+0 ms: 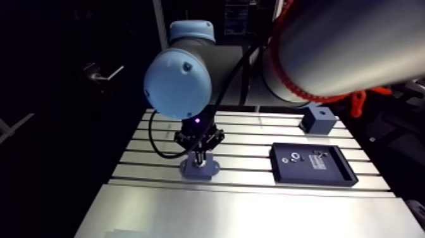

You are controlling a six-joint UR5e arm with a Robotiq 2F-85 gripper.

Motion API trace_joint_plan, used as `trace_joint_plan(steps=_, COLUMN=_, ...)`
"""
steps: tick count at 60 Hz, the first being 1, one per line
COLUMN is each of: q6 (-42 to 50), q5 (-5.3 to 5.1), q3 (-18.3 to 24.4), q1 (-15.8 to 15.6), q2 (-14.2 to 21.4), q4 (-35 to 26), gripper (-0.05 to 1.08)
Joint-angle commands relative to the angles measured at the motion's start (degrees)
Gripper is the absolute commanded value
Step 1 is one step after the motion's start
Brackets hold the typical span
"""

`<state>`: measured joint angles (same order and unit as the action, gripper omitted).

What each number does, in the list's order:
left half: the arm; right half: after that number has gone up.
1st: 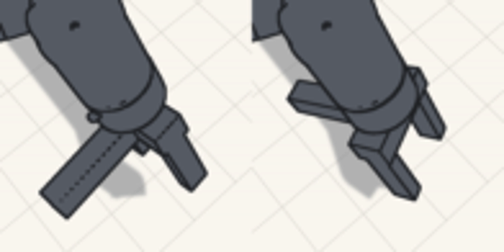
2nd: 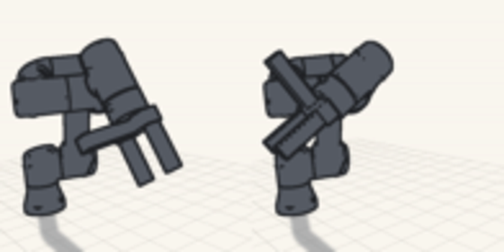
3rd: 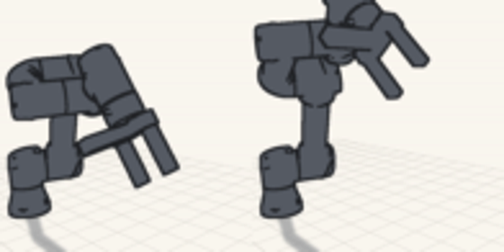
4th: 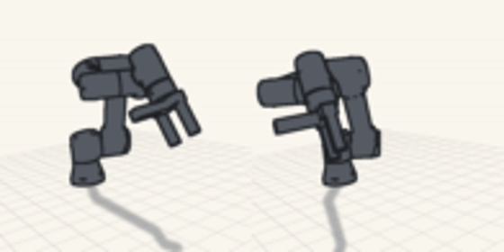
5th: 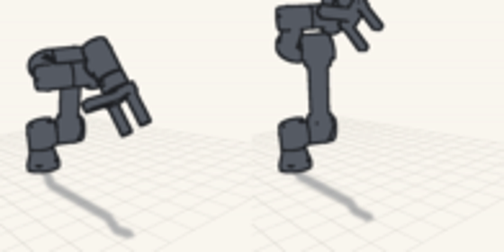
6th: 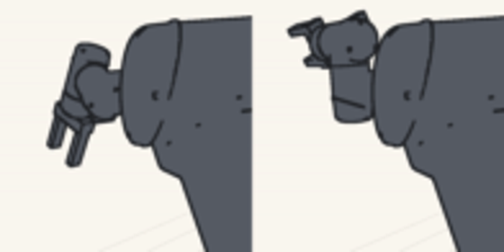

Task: Pick up the bearing and press it into the housing until flush.

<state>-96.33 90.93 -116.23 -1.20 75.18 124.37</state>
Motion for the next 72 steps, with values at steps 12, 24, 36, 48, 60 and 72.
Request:
trace_joint_plan(steps=12, q6=-0.04, q5=0.0, q3=-0.01, q1=-0.56, q2=-0.77, q4=0.13, gripper=1.06)
trace_joint_plan(steps=24, q6=-0.2, q5=0.0, q3=0.07, q1=-0.56, q2=-0.87, q4=0.13, gripper=1.06)
trace_joint_plan(steps=36, q6=-0.74, q5=0.0, q3=0.08, q1=-0.56, q2=-0.96, q4=0.13, gripper=1.06)
trace_joint_plan(steps=48, q6=-0.74, q5=0.0, q3=0.24, q1=-0.65, q2=-1.31, q4=0.13, gripper=1.06)
trace_joint_plan(steps=60, q6=-0.75, q5=0.0, q3=0.42, q1=-0.96, q2=-1.49, q4=0.13, gripper=1.06)
trace_joint_plan(steps=72, q6=-0.83, q5=0.0, q3=0.52, q1=-1.09, q2=-1.75, q4=0.37, gripper=1.06)
